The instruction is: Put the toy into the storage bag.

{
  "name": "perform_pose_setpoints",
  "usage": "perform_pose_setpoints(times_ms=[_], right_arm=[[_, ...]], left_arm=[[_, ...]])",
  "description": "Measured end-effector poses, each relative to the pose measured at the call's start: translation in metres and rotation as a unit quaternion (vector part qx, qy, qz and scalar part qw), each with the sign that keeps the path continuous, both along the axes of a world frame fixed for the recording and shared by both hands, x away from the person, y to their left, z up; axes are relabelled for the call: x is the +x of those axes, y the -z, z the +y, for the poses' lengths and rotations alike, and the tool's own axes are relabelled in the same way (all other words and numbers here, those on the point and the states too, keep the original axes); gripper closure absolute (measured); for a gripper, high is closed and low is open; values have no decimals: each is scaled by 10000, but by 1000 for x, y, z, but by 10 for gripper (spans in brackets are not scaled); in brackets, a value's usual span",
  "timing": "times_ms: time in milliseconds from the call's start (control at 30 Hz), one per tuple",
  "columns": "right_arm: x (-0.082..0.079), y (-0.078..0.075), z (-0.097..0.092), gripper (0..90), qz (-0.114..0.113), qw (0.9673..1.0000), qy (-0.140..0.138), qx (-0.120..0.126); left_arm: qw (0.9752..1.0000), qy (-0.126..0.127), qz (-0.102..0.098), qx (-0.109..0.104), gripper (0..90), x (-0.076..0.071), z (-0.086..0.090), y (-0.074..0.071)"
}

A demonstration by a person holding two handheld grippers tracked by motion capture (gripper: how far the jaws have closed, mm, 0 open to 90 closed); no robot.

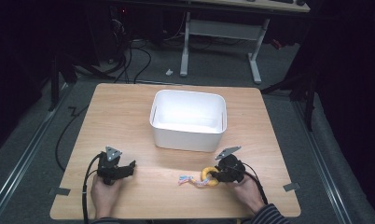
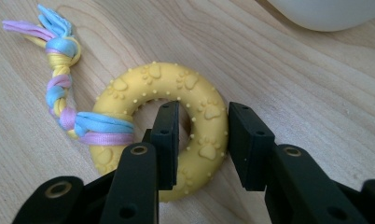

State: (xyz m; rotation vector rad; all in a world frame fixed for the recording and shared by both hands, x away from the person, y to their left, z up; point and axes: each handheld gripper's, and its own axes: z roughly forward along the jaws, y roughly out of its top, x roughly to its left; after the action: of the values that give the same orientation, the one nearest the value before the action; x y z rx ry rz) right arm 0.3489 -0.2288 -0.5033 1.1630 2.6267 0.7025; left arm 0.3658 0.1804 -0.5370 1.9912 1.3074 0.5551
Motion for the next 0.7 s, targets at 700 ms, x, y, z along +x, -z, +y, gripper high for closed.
perform_pose_setpoints(times_ms=[700], right_arm=[[-2,-5,-5,684,14,9995,-83,306]], left_arm=[[10000,0,0,0,210,0,0,0]])
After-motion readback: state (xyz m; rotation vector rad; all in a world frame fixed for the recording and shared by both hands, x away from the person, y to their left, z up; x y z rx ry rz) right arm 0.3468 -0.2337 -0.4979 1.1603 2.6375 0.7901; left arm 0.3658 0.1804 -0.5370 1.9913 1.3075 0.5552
